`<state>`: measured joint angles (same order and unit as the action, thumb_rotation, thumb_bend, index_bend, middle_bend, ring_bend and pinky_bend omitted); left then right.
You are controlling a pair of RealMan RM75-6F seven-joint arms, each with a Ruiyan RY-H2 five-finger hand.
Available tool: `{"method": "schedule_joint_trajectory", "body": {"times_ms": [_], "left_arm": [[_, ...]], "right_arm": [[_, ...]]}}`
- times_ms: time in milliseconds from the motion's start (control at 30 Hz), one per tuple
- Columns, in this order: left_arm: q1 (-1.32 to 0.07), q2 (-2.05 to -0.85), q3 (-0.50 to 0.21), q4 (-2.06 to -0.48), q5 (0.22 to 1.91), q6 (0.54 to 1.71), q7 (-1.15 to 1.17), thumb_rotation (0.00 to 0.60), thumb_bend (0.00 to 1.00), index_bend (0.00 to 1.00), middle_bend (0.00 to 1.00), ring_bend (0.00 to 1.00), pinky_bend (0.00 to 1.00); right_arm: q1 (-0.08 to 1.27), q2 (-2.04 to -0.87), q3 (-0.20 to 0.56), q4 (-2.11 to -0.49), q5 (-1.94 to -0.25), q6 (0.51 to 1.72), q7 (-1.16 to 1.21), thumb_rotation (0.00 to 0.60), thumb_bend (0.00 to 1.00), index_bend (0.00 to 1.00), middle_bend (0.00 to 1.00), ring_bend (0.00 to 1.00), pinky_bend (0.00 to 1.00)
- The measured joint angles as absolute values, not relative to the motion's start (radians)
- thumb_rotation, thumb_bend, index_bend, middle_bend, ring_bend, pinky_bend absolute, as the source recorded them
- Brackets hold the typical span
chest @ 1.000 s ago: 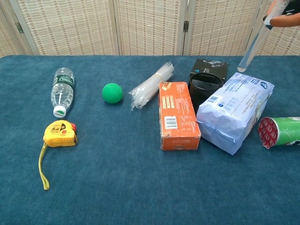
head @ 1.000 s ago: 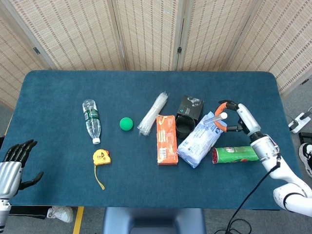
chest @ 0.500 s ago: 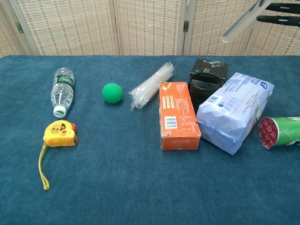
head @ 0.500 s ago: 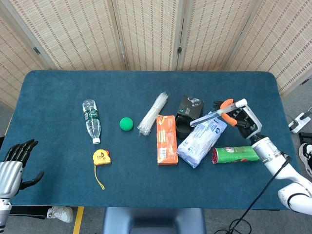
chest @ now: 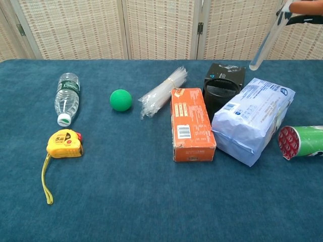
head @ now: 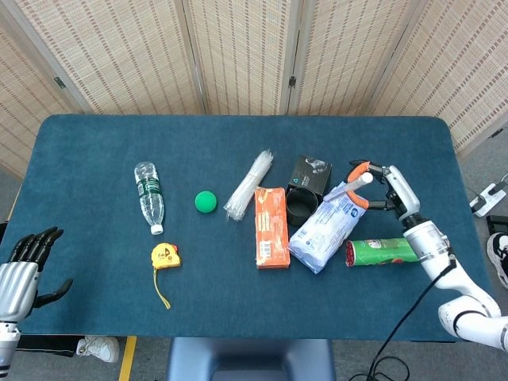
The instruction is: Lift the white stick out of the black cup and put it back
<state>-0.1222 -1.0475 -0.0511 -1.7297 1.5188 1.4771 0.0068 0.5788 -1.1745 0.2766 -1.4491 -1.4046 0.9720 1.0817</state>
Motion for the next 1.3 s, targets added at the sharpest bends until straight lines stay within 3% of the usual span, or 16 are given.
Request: {"method": "schedule_joint_trajectory", "body": {"times_ms": [233, 1033, 1300], "left_arm": [[-0.12, -1.049, -0.049, -1.723, 1.517, 1.478, 0.0, 0.6, 0.29, 0.14, 0.12, 0.13, 0.14], [-0.113, -1.057, -0.047, -1.701, 1.505, 1.476, -0.021, 0.6, 0.29, 0.14, 0.12, 0.13, 0.14], [-0.111, -1.059, -0.046, -1.695, 1.505, 1.478, -0.028, 0.6, 0.29, 0.14, 0.12, 0.13, 0.14]], "right_arm": [[0.631, -1.241, 0.302, -1.461, -1.287, 0.934, 0.772, 0.6, 0.48, 0.63, 0.45, 0.17, 0.15], [0.733, -1.439, 0.319, -1.319, -1.2, 0.801, 0.717, 0.6, 0.48, 0.63, 0.44, 0.17, 0.15], [0.736, -1.497, 0.304, -1.238, -1.196, 0.774, 0.727, 0.6, 0.48, 0.62, 0.38, 0.13, 0.14]]}}
